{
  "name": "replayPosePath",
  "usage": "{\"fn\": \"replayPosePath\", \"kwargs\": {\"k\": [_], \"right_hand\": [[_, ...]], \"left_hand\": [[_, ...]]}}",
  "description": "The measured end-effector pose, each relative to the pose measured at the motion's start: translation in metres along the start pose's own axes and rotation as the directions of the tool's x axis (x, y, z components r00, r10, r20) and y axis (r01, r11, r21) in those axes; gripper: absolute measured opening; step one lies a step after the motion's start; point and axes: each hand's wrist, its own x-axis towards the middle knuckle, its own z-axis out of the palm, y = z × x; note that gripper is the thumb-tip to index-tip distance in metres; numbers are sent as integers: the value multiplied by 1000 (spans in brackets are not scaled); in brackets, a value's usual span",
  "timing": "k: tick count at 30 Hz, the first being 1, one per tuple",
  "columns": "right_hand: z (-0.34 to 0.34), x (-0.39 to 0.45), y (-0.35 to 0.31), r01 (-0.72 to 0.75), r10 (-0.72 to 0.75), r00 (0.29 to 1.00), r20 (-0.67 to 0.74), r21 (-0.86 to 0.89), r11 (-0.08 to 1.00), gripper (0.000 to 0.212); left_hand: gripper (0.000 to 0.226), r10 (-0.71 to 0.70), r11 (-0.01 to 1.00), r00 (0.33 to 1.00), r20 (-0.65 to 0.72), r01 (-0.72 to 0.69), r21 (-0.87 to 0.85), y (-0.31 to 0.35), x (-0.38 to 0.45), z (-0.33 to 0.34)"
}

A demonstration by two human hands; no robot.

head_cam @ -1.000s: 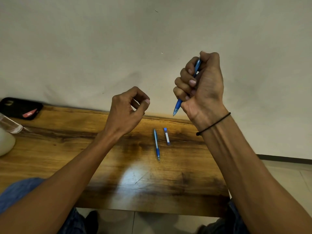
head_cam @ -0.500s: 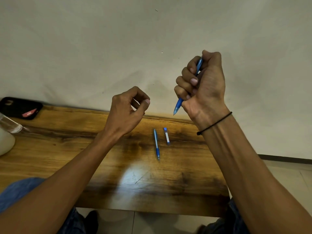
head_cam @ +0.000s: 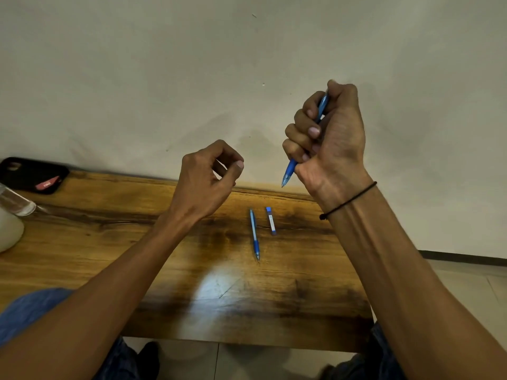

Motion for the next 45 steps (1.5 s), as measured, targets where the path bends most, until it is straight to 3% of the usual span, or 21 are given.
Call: {"fn": "replayPosePath", "kwargs": {"k": [12,25,45], "right_hand": [[0,0,1,-1,2,999,35,-8,1000,48],[2,-6,-1,18,-59,949,310,133,991,56],[1,-5,0,0,-59,944,323,179,984,60]], "left_hand": [[3,15,1000,1000,-6,-15,2,-2,1,1],[4,14,1000,1000,-19,-14,0,-2,1,1],[3,22,1000,1000,-16,-22,1,-4,1,2]]}}
